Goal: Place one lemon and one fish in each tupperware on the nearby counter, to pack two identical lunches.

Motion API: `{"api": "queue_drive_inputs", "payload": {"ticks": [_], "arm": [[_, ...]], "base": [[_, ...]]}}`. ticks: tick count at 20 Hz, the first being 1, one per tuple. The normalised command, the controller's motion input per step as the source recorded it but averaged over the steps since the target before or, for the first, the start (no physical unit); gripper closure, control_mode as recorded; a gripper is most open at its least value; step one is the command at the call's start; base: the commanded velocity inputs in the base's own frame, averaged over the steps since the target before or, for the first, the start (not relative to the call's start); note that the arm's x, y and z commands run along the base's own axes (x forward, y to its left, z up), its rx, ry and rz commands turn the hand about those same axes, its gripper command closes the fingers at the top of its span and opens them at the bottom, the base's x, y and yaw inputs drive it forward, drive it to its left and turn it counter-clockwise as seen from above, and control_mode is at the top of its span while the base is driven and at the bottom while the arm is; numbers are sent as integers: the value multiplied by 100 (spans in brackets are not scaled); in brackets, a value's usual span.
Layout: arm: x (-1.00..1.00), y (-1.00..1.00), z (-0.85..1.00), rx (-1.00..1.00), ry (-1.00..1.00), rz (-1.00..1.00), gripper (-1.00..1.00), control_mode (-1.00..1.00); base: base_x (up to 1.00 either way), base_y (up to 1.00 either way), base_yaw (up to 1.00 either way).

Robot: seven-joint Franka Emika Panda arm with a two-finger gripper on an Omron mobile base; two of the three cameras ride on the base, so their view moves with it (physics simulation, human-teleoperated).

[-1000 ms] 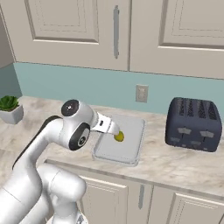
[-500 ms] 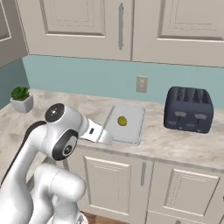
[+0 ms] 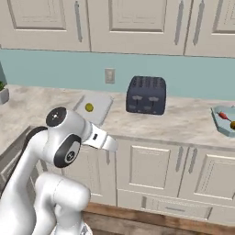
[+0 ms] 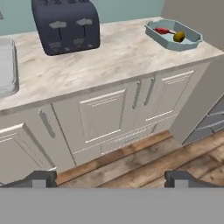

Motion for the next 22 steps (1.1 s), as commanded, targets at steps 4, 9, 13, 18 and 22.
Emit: {"api": "queue_drive_inputs", "payload": {"ticks": [4, 9, 13, 18, 22], "arm": [[0, 0, 0, 0, 0, 0, -100, 100], [0, 0, 0, 0, 0, 0, -100, 100], [0, 0, 0, 0, 0, 0, -100, 100], [0, 0, 0, 0, 0, 0, -100, 100], [0, 0, 0, 0, 0, 0, -100, 100]], "base": [[0, -100, -3], [-80, -100, 0], [-100, -100, 0], [-100, -100, -1], [-99, -100, -1]]}}
